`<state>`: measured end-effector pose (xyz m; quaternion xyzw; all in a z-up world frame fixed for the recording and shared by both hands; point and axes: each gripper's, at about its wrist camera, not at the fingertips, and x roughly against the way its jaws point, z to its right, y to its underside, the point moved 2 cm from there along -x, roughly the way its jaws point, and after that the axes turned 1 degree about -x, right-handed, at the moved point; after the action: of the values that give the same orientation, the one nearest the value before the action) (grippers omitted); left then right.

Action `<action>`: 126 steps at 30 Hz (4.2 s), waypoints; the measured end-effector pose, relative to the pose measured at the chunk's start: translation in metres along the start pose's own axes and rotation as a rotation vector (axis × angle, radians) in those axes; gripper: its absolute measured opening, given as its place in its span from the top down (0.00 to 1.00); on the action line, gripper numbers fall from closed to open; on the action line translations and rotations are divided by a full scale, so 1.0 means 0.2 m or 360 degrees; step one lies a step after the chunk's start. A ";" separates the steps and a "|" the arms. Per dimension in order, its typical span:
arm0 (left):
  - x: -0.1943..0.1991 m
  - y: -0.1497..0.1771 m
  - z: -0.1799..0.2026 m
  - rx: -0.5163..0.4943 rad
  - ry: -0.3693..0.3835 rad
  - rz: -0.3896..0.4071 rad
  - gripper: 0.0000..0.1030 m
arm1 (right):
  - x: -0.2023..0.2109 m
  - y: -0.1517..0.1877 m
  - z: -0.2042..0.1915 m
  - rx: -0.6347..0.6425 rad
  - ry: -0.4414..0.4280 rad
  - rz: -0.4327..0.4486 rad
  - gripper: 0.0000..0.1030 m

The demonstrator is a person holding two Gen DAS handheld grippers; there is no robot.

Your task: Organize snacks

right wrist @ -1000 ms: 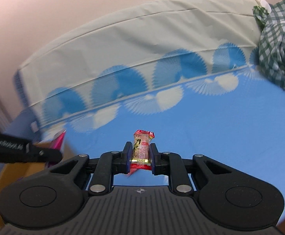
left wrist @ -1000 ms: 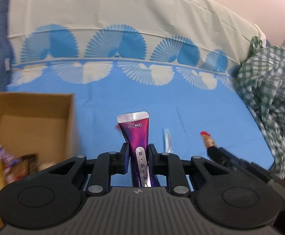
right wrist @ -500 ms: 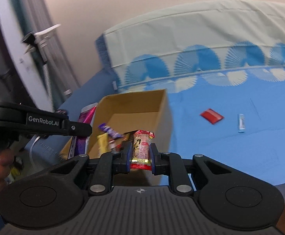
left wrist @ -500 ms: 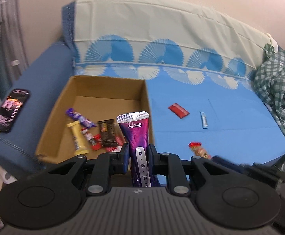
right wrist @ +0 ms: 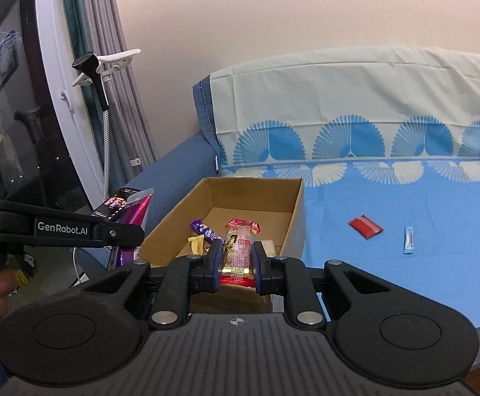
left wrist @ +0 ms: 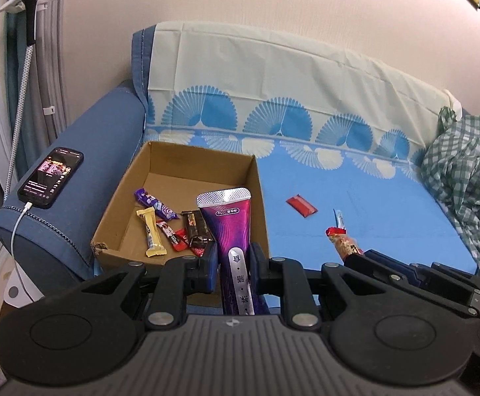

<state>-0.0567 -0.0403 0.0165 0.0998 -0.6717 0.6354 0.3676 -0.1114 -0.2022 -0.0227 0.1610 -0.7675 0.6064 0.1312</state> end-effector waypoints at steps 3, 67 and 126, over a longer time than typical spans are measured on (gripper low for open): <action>0.01 0.00 -0.01 0.0011 0.0000 0.0004 0.79 | 0.01 0.00 -0.01 0.0013 0.0004 0.0001 0.81; -1.35 -0.38 -0.61 0.0167 -0.0303 -0.0566 0.79 | -1.34 -0.09 0.07 0.0025 0.0009 -0.0571 0.81; 0.36 -1.07 0.58 -0.0460 -0.0018 -0.0103 0.00 | -0.04 -0.27 0.59 -0.0364 0.0491 0.0087 0.30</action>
<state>-0.0224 -0.1597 0.2369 0.0710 -0.7546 0.5195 0.3946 -0.0822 -0.3271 -0.0052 0.0294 -0.8063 0.5362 0.2481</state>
